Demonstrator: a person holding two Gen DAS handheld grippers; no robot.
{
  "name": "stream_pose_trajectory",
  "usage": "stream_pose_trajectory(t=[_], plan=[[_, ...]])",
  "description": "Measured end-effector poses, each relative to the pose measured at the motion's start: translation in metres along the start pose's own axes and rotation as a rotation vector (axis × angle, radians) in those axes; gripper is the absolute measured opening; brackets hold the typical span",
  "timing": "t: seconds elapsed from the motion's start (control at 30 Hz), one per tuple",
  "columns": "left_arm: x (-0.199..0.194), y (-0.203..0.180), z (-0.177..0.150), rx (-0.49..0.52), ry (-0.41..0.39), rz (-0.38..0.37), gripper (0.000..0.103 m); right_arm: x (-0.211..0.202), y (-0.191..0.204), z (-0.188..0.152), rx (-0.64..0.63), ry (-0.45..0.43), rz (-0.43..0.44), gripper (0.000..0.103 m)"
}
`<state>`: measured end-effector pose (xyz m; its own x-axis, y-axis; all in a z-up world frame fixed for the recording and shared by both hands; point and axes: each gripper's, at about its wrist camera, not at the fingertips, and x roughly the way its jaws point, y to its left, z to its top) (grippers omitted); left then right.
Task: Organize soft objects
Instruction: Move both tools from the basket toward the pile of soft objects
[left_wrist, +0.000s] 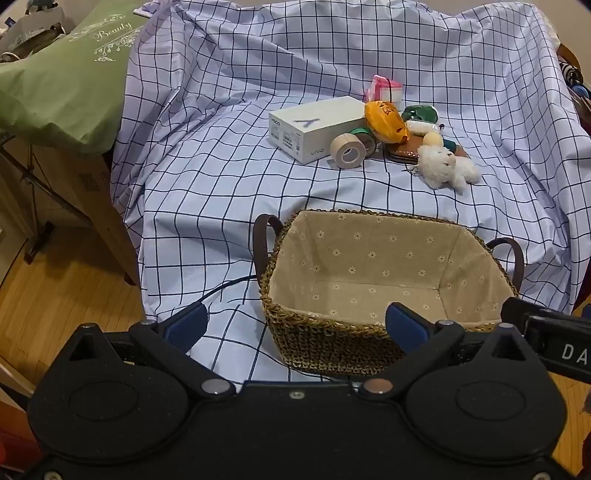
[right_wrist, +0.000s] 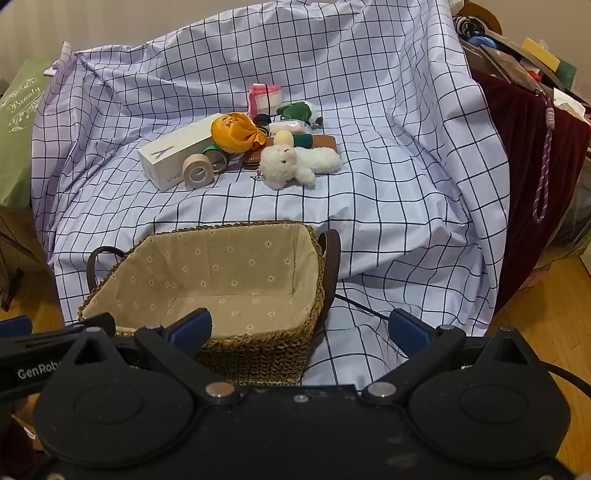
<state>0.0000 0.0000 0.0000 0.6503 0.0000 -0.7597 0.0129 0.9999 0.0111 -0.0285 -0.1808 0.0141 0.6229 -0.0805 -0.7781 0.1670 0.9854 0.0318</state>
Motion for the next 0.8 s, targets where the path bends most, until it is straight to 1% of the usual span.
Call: stream_pose_trajectory(t=[0.13, 0.3, 0.43, 0.47, 0.6, 0.67, 0.8], plan=[[0.0, -0.001, 0.0, 0.003, 0.003, -0.017, 0.1, 0.001, -0.003, 0.001, 0.003, -0.008, 0.01, 0.102], [0.002, -0.003, 0.007, 0.014, -0.018, -0.043, 0.099, 0.003, -0.007, 0.007, 0.014, -0.043, 0.034, 0.102], [0.004, -0.002, 0.016, 0.016, -0.039, -0.047, 0.099, 0.005, -0.012, 0.014, 0.048, -0.073, 0.042, 0.102], [0.005, -0.007, 0.016, 0.017, -0.042, -0.046, 0.099, 0.006, -0.013, 0.017, 0.06, -0.082, 0.042, 0.102], [0.012, -0.007, 0.026, 0.013, -0.025, -0.086, 0.099, 0.014, -0.021, 0.029, 0.102, -0.094, 0.057, 0.102], [0.018, -0.008, 0.032, 0.015, -0.015, -0.093, 0.099, 0.02, -0.024, 0.037, 0.113, -0.093, 0.063, 0.102], [0.031, -0.008, 0.045, 0.02, 0.009, -0.105, 0.099, 0.033, -0.026, 0.052, 0.118, -0.11, 0.039, 0.102]])
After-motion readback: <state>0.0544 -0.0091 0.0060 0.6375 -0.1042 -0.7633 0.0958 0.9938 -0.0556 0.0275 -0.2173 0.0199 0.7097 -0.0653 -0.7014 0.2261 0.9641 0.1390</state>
